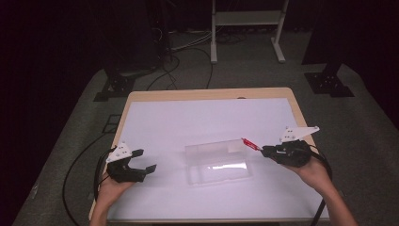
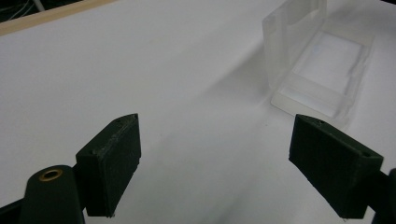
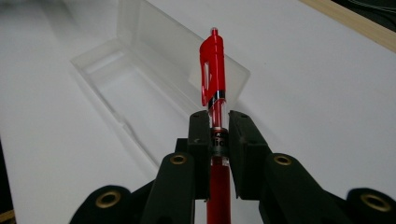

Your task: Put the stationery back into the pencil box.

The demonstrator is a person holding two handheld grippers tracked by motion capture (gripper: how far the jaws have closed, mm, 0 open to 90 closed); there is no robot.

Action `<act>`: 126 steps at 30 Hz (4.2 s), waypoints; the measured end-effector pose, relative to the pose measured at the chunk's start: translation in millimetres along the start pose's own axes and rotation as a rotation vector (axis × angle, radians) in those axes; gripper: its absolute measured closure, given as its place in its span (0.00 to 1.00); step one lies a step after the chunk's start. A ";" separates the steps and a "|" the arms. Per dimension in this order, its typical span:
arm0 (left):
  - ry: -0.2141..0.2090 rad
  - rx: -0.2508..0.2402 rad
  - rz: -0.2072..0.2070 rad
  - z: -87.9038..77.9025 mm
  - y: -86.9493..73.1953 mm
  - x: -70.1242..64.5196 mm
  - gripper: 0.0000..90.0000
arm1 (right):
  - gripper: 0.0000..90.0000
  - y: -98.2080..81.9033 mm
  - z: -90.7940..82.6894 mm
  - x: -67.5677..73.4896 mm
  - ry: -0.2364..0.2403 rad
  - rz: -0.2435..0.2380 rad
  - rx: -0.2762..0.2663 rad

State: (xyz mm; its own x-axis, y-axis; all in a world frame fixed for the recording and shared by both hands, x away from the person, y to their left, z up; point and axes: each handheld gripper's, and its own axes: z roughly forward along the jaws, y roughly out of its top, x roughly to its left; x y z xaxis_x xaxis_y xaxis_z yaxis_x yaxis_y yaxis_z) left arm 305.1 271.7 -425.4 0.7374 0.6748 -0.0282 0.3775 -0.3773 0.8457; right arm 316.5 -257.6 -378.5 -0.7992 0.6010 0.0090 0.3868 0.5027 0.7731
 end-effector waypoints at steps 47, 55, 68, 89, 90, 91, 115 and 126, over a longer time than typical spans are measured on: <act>-0.004 0.005 -0.003 0.5 -0.9 0.6 0.16 | 0.87 35.5 48.1 26.5 0.239 -0.155 0.041; -0.001 0.005 -0.007 0.0 -1.1 1.2 0.15 | 0.87 36.5 59.7 28.6 0.262 -0.168 0.053; -0.001 0.018 -0.011 3.0 -1.4 0.8 0.12 | 0.87 36.7 75.6 30.0 0.290 -0.175 0.070; -0.002 0.009 -0.009 1.4 -0.2 0.0 0.12 | 0.87 32.8 91.4 30.1 0.306 -0.195 0.110; -0.002 0.009 -0.009 1.4 -0.1 -0.1 0.12 | 0.87 32.5 92.1 30.8 0.307 -0.187 0.113; -0.003 0.008 -0.010 1.4 0.0 -0.2 0.12 | 0.88 32.0 93.0 30.6 0.308 -0.186 0.116; -0.002 0.008 -0.004 1.2 -0.2 -0.8 0.12 | 0.87 19.3 108.0 24.3 0.332 -0.168 0.160; -0.002 0.006 -0.003 0.4 -0.1 -0.4 0.12 | 0.87 16.3 117.5 25.2 0.352 -0.181 0.183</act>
State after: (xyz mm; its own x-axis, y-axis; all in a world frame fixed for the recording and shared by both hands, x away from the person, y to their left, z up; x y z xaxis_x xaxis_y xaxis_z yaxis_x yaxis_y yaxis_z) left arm 304.9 271.2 -425.6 0.7375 0.6746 -0.0318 0.3829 -0.3790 0.8425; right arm 356.8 -161.3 -440.2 -0.9574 0.2609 0.1237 0.2761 0.7012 0.6573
